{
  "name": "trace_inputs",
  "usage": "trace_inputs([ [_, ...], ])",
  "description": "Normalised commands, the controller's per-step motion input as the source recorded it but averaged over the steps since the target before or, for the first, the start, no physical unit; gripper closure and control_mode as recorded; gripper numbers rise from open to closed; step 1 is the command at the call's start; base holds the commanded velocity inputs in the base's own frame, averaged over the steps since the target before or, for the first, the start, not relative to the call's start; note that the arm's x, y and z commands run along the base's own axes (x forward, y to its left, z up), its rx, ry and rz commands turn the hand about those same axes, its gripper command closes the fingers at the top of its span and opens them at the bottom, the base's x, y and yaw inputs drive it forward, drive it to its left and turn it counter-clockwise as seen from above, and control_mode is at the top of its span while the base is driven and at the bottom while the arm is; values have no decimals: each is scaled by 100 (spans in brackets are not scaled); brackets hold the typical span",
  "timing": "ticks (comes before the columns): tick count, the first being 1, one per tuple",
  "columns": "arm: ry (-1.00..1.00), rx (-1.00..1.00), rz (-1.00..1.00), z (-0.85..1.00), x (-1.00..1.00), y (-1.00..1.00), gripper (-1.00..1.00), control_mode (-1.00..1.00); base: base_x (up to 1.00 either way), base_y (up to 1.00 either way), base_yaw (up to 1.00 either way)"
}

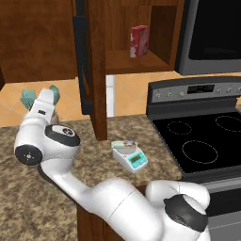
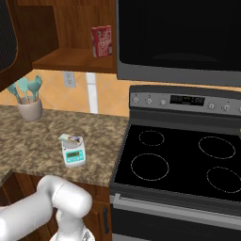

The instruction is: Pick the bar and place it on the digital scale for weighing, and close the cabinet.

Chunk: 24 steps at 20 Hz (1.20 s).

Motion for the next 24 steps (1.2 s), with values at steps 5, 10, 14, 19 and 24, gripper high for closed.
trace_inputs([
  [5,9,2,-2,33,-2,-78,-100,-100,0,0,0],
  [10,0,8,0,30,-11,-100,-100,-100,0,0,0],
  [14,0,16,0,0,0,-100,-100,-100,0,0,0],
  [19,0,21,-1,0,16,-100,-100,-100,0,0,0],
  [24,0,23,0,0,35,-100,-100,-100,0,0,0],
])
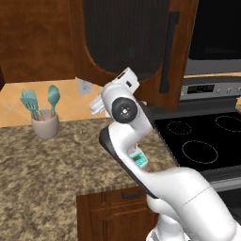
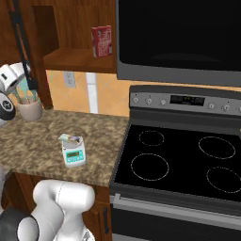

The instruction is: Pick the bar and place it on the digital scale for weighing, and close the cabinet.

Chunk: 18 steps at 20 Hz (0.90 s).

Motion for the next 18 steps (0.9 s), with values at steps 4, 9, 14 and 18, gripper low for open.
trace_inputs([
  [4,0,19,0,4,57,-100,-100,-100,0,0,0],
  [9,-11,15,0,39,40,-96,-100,-100,0,0,0],
  [14,-4,13,0,23,59,-77,-100,-100,0,0,0],
  [18,-1,11,0,0,92,-62,-100,-100,0,0,0],
])
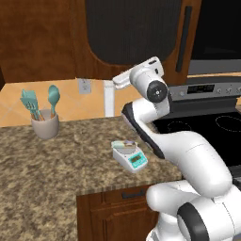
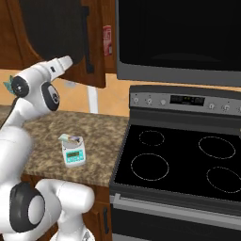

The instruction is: Pick the bar and place it on the digital scale for weighing, and close the cabinet.

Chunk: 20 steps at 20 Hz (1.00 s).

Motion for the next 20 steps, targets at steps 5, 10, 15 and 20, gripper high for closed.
trace_inputs([
  [5,-1,10,0,1,97,-47,-100,-100,0,0,0],
  [10,6,6,0,2,84,-22,-100,-100,0,0,0],
  [15,5,3,0,-2,97,-20,-100,-100,0,0,0],
  [20,0,2,0,-13,89,-12,-100,-100,0,0,0],
])
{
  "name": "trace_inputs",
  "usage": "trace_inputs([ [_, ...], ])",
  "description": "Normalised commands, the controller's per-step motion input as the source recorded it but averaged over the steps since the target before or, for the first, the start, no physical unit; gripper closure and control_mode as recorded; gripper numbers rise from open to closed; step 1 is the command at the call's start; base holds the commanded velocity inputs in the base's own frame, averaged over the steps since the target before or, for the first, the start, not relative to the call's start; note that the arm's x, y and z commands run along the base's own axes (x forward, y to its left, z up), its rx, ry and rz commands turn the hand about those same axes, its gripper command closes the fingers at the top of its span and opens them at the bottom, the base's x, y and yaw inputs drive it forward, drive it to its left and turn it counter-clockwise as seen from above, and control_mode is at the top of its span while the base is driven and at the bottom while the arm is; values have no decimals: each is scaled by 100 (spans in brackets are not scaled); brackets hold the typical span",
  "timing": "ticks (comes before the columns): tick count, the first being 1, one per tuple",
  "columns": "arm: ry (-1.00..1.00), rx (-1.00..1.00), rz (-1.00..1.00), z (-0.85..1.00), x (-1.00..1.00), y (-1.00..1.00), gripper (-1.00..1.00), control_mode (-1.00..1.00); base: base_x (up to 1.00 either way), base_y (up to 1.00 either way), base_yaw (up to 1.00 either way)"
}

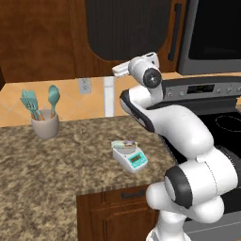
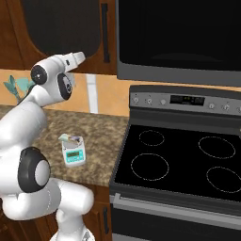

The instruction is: Pick the bar and place it on the digital scale for weighing, and close the cabinet.

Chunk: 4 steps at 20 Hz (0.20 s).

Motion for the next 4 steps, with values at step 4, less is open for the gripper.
trace_inputs([
  [4,0,10,1,-16,32,-50,-100,-100,0,0,0],
])
